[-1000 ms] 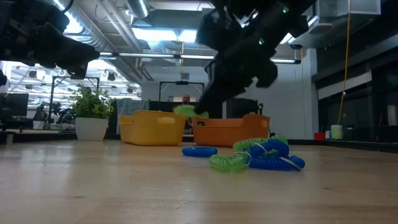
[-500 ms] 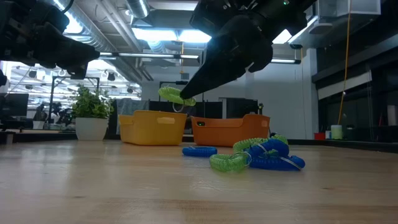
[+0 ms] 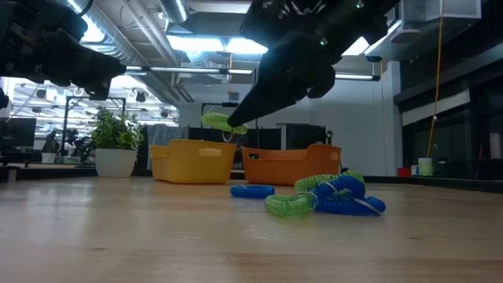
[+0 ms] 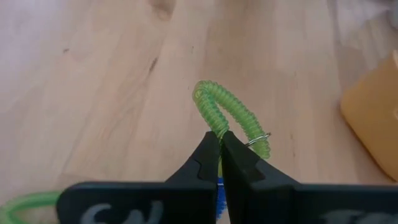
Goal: Sort spring keychains
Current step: Put the green spring keychain into the orange bin
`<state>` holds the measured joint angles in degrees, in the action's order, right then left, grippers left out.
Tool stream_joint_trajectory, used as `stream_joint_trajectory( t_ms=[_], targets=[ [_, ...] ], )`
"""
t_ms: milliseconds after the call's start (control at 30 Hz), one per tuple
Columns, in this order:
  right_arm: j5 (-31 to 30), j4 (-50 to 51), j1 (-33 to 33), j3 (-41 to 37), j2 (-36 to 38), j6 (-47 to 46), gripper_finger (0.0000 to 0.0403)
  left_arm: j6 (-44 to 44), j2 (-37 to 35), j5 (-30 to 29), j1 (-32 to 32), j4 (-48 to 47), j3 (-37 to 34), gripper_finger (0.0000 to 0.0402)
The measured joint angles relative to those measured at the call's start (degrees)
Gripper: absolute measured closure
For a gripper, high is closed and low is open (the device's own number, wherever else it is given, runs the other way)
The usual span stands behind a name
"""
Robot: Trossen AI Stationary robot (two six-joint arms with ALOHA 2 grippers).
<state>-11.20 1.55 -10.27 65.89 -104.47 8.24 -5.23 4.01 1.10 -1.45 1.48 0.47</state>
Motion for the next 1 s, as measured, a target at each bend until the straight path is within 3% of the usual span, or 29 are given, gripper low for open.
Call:
stream_joint_trajectory(
  t_ms=[1000],
  targets=[
    [-0.4,1.4,14.5,0.0,1.2,8.1,0.0391,0.0,0.0,0.0,0.0,0.0,0.0,0.0334]
  ],
)
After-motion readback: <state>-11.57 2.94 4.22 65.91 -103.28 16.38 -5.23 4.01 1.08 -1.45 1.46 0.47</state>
